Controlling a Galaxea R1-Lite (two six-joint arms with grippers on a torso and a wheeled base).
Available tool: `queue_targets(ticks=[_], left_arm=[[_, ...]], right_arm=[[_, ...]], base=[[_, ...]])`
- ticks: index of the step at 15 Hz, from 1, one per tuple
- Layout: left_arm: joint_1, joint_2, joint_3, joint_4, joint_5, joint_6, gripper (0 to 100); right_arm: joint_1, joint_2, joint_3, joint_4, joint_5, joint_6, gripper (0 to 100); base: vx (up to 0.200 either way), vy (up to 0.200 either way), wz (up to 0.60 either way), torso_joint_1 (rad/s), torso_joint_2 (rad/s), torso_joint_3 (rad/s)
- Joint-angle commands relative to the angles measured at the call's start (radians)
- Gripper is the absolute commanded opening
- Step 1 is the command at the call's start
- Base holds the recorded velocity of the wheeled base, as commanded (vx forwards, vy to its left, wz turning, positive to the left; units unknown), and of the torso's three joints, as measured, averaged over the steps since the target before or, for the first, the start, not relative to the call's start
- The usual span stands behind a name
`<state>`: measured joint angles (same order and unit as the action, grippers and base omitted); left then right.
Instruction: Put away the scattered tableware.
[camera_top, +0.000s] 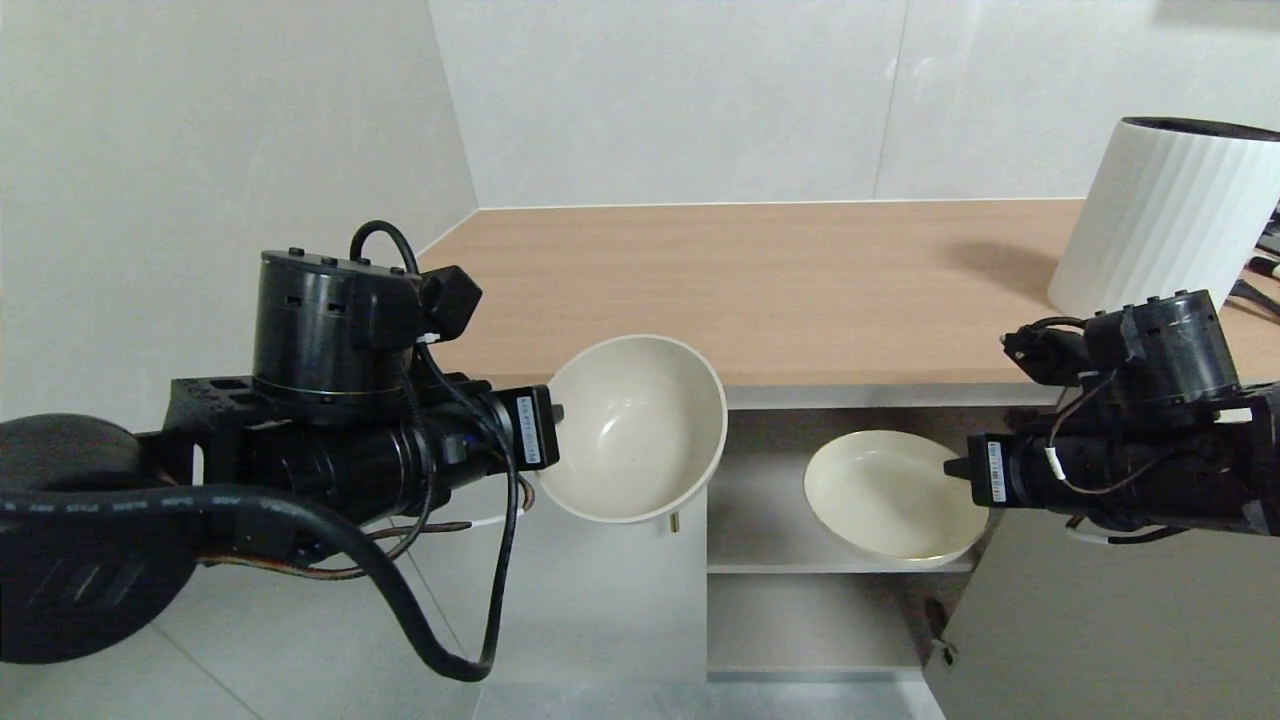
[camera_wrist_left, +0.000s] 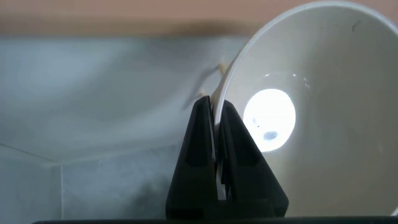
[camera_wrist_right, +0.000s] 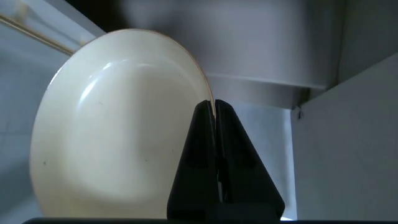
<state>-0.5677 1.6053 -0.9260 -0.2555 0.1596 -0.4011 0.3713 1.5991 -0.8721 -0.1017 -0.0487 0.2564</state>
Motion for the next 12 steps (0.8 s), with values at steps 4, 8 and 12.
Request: queue_targets(ticks=[4, 8, 12], left_arm=[[0.000, 0.010, -0.002, -0.001, 0.001, -0.001, 0], [0.000, 0.013, -0.004, -0.001, 0.001, -0.001, 0], [0.000, 0.013, -0.004, -0.001, 0.001, -0.001, 0]], right_arm=[[0.000, 0.024, 0.004, -0.001, 0.000, 0.000, 0], [0.000, 0.042, 0.004, -0.001, 0.000, 0.000, 0], [0.000, 0.054, 0.004, -0.001, 0.000, 0.000, 0]], base=[[0.000, 0.000, 0.00, -0.149, 0.46, 0.309], [0.000, 0.000, 0.00, -0.116, 0.45, 0.331], [0.000, 0.000, 0.00, -0.033, 0.20, 0.143]])
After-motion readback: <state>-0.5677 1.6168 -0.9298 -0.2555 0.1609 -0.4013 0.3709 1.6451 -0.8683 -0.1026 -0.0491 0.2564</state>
